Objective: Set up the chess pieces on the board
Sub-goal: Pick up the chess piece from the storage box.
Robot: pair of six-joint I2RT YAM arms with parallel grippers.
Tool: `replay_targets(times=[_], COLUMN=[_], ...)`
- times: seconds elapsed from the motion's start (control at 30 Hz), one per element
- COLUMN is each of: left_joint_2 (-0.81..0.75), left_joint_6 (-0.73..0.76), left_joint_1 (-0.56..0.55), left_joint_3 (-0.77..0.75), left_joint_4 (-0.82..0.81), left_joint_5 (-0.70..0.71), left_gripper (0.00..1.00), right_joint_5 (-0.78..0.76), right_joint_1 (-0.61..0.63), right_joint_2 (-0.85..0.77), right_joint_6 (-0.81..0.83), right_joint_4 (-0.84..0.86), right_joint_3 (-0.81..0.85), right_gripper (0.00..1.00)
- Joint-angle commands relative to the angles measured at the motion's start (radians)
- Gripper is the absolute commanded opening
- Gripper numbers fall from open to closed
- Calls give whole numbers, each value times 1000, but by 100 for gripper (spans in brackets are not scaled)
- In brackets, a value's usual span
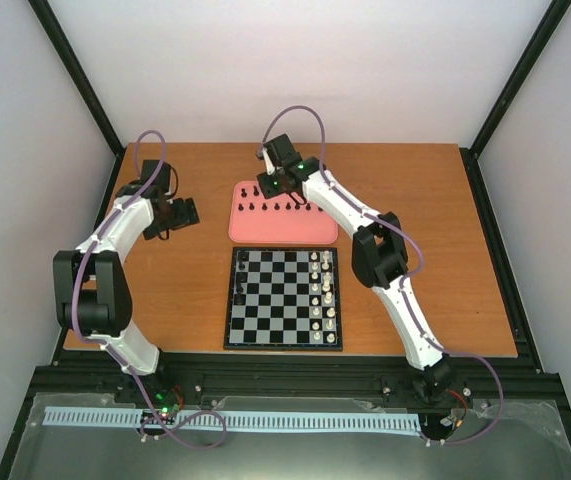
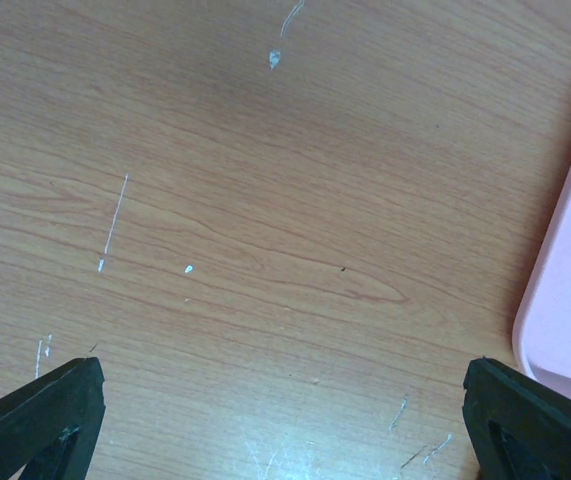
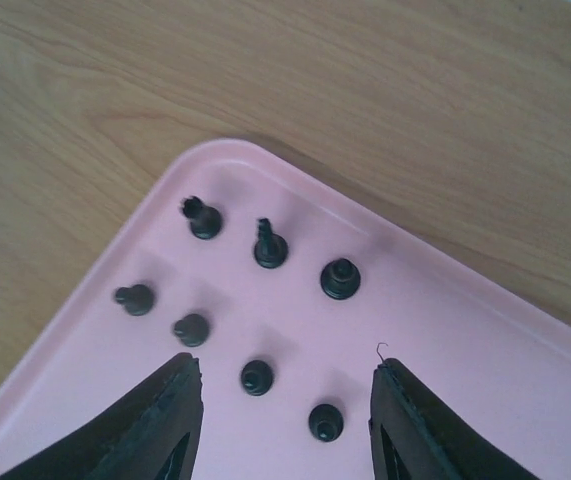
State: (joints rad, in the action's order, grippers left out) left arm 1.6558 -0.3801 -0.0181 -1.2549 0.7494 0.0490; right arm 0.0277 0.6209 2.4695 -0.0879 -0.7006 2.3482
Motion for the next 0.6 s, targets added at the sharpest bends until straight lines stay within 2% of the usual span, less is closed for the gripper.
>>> replay_targets(times=[0.0, 0.57], left_joint_2=[-42, -20], left_joint_6=[2, -1], left_joint_1=[0, 0], left_joint_3=[-34, 9], left_joint_4=[9, -6], left_joint_5=[0, -15], left_gripper=[100, 100], right_joint_5=[-26, 8], right_joint_1=[-24, -47], right_joint_2=[48, 210], right_joint_6=[-24, -50], right_joint_4=[35, 129], right_joint_3=[58, 142], right_gripper=[53, 49])
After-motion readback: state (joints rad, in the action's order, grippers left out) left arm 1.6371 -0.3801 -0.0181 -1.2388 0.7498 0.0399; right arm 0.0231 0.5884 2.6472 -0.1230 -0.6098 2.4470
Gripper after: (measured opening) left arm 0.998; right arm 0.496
